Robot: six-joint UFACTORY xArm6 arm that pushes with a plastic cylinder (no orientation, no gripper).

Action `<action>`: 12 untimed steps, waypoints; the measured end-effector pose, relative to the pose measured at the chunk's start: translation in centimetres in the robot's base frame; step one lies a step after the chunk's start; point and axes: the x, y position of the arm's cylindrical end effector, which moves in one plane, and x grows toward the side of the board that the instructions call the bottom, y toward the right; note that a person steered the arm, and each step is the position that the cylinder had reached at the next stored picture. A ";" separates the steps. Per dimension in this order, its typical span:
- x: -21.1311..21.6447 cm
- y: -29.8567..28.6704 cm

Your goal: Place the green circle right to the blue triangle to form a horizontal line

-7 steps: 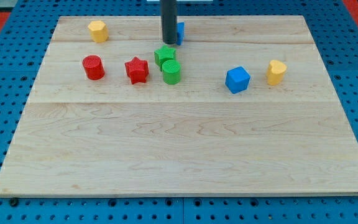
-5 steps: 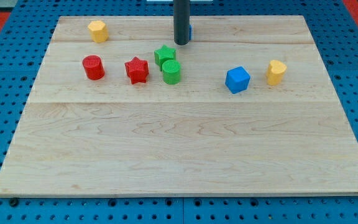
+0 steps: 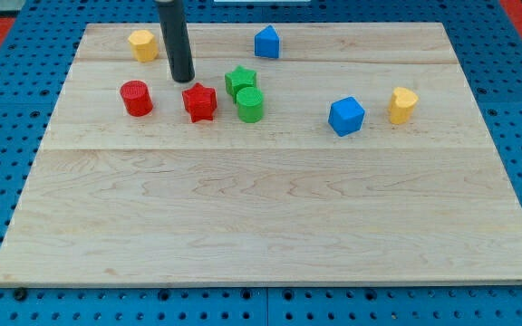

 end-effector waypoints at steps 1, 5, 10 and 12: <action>3.3 4.6; 3.6 6.7; -3.0 21.1; -1.5 22.5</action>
